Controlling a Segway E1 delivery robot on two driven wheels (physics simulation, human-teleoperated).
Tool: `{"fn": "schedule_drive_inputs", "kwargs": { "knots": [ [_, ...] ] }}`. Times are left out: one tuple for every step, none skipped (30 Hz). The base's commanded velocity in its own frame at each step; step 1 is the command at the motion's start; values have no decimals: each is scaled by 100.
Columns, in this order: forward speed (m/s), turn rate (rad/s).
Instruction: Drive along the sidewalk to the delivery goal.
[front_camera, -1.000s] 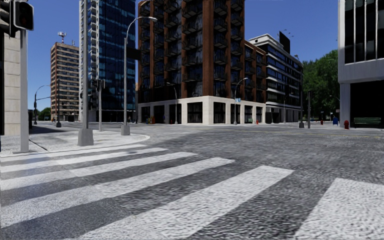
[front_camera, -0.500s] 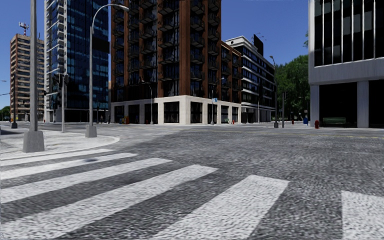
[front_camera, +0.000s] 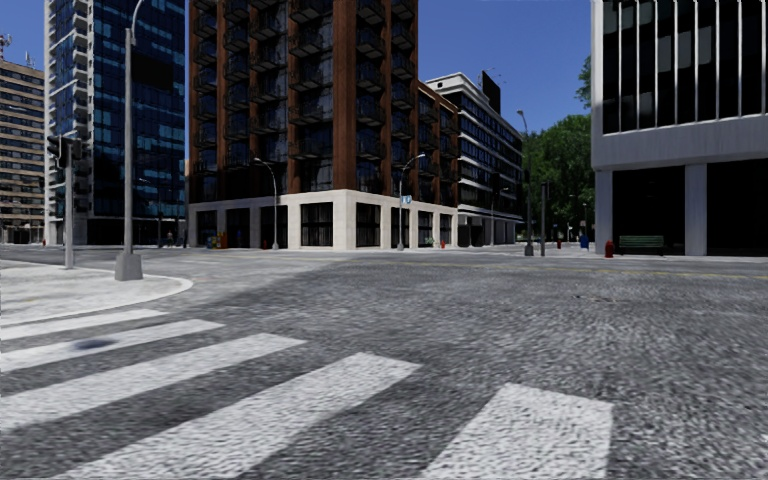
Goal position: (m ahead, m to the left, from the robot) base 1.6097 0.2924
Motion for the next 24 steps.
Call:
{"fn": "schedule_drive_inputs", "kwargs": {
  "knots": [
    [200,0],
    [200,0],
    [200,0],
    [196,0],
    [196,0],
    [188,0],
    [183,0],
    [181,0],
    [181,0],
    [180,0],
    [177,0],
    [177,0],
    [168,0],
    [164,0],
    [160,0],
    [160,0],
    [153,0],
    [145,0],
    [145,0],
    [125,0],
    [99,0],
    [60,0],
    [60,0],
    [31,0]
  ]
}}
